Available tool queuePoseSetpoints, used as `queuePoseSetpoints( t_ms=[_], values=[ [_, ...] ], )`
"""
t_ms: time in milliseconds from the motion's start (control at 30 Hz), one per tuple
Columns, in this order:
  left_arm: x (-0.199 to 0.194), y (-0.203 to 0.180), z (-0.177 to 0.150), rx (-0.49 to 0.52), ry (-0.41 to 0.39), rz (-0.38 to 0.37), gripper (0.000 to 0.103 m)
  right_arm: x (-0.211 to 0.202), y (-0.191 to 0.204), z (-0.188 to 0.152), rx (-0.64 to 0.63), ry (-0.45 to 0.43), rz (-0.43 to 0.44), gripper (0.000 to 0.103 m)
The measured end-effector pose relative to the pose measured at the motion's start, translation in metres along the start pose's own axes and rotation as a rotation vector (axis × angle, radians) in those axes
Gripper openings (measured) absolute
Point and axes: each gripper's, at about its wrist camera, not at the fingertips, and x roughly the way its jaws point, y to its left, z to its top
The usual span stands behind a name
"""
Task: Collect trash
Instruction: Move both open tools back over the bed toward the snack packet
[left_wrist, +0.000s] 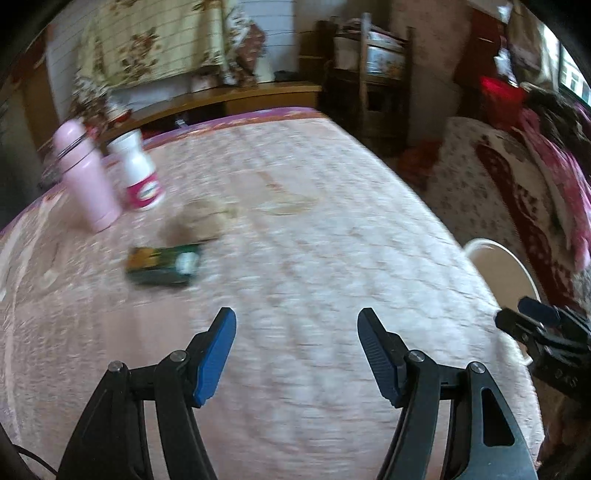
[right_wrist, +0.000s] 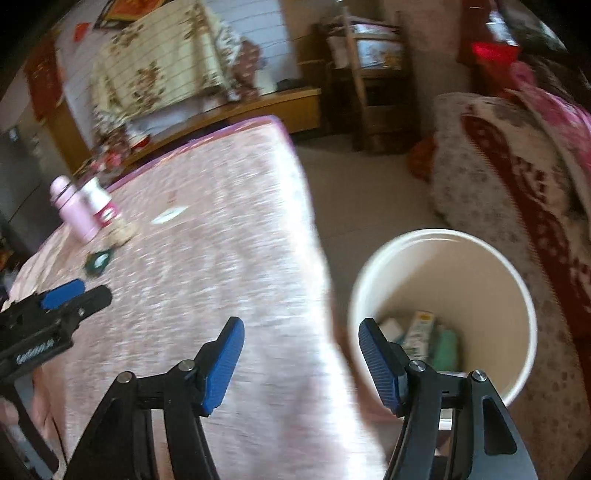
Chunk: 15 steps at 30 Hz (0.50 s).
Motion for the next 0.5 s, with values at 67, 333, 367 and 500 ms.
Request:
queuePoseSetpoints(
  t_ms=[67, 333, 367, 500],
  values=[
    [0.007, 0.022, 0.006, -0.039, 0.013, 0.022, 0.069, 0.005, 0.019, 0.001, -0.021, 0.008, 0.031, 0.068],
    [0.031, 0.091, 0.044, -0.163, -0.005, 0.117, 0.069, 0.028, 0.089, 0.021, -0.126, 0.018, 0.090, 0.068],
    [0.033, 0.100, 0.049, -0.172, -0.011, 0.140, 0.069, 0.031, 0.095, 0.024, -0.136, 0.020, 0.094, 0.068],
    [0.050, 0.128, 0.065, -0.164, 0.007, 0.241, 0.069, 0.043, 0.111, 0.035, -0.158, 0.032, 0.112, 0.068]
  ],
)
